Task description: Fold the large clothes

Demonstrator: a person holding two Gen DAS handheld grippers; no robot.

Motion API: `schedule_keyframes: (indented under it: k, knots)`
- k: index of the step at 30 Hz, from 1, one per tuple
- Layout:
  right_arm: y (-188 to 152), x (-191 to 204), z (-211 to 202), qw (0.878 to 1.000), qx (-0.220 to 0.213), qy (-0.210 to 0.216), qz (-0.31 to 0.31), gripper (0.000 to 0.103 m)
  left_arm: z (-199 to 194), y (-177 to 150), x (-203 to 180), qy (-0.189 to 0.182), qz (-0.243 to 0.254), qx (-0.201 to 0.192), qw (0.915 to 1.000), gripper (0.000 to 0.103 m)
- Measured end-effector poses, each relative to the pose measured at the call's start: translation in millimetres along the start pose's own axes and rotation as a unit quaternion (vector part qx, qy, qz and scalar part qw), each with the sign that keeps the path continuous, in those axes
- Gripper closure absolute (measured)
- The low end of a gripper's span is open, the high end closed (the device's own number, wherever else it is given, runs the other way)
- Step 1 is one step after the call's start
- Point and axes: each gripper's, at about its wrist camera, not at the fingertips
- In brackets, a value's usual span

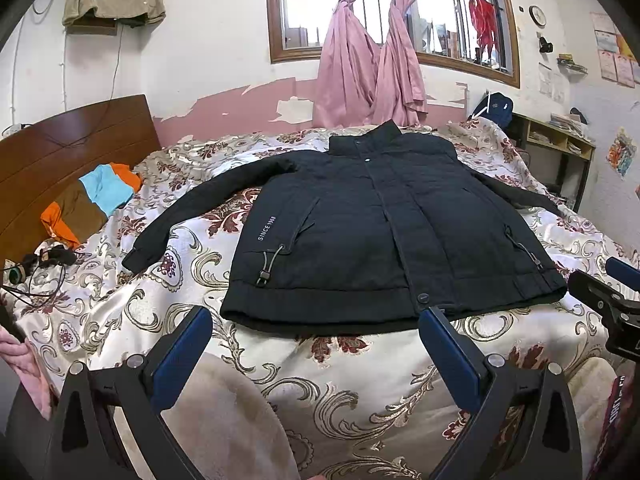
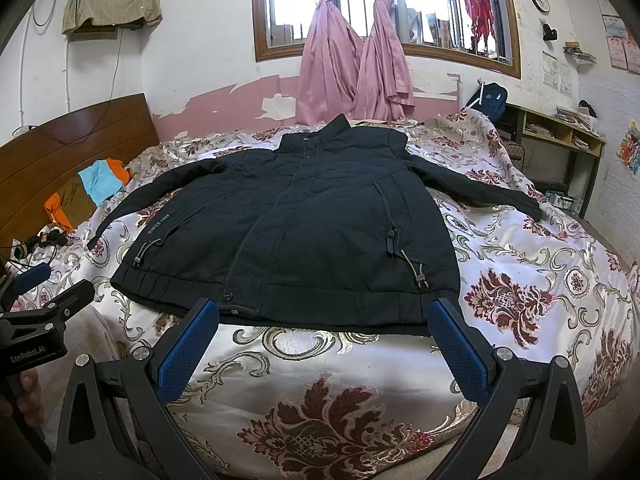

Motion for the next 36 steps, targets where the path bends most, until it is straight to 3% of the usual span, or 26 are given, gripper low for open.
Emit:
schedule_keyframes:
  k: [36]
  knots:
    - [-3.8,6.2,3.4,1.0,0.004,-0.001,-0.004,0.001,-4.5,-0.7,3.4,0.0,-0.001,-0.001,1.0,0.0]
Point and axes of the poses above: each gripper's, at about its wrist camera, not at the fingertips, and z roughly the way its jaws point, x to its left, y to its top, and after that the axes turned 15 degrees about x, right-handed
